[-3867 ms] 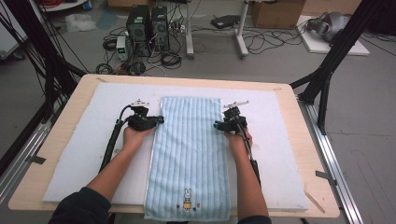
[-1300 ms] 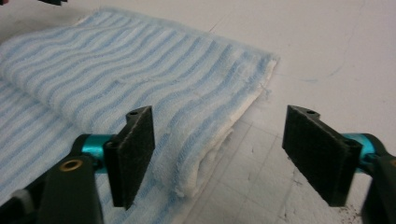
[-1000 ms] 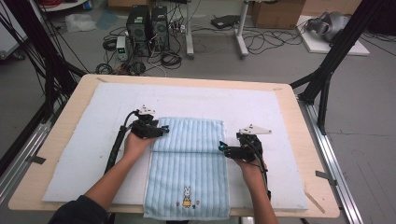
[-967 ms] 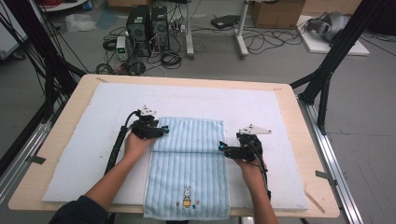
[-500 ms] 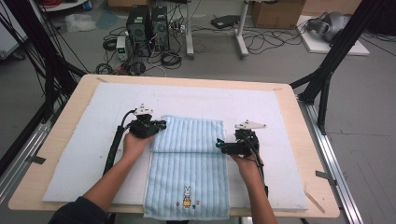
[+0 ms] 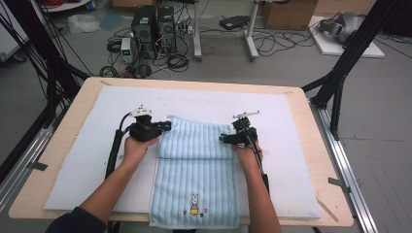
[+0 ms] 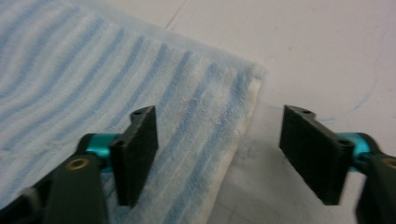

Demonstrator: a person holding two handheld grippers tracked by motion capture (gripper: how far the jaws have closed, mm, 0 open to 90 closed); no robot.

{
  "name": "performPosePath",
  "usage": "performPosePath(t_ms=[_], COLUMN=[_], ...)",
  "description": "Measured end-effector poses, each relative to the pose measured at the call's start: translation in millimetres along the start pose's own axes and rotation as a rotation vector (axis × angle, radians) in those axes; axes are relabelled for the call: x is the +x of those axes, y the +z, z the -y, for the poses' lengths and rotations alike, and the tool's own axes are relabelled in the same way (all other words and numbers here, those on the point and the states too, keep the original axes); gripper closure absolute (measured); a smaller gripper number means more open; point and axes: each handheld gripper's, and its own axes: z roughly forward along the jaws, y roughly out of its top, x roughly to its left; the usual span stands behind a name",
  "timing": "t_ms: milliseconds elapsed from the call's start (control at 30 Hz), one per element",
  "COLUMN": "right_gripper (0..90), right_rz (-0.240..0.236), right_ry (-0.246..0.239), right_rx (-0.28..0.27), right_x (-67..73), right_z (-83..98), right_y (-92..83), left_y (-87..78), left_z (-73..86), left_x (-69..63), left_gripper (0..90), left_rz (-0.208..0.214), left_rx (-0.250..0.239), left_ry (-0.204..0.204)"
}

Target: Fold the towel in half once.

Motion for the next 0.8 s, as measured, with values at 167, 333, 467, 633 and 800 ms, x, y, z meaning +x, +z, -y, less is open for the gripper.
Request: performPosePath(t_ms=[167,333,467,633,800], right_gripper=[66.6,84.5,85.8,86.3,86.7], right_rz=[0.022,0.005,-0.027,-0.070,-0.088], right_ry=[-0.080,-0.123,-0.105,-0.101,-0.122], right_rx=[-0.007,-0.050,-0.138,-0.185,-0.239], right_x=[3.4,6.8,5.5,6.2,10.6], right_z=[-3.3,-4.6,-3.1,4.2,10.4], right_y=[0.9,-6.0,-21.6,-38.0,-56.5], left_y=[-2.3,-8.9,-16.2,-24.1,-34.0], left_z=[-0.3,-2.6,-4.2,-2.9,0.4], left_x=[-0.1,-0.8,-3.4,-9.8,-16.0], left_gripper=[84.8,84.7,84.6,84.7,84.7], left_rz=[0.007,0.023,0.034,0.051,0.068], left_rx=[-0.007,-0.023,-0.037,-0.052,-0.067], left_ry=[-0.001,-0.003,0.007,0.013,0.016])
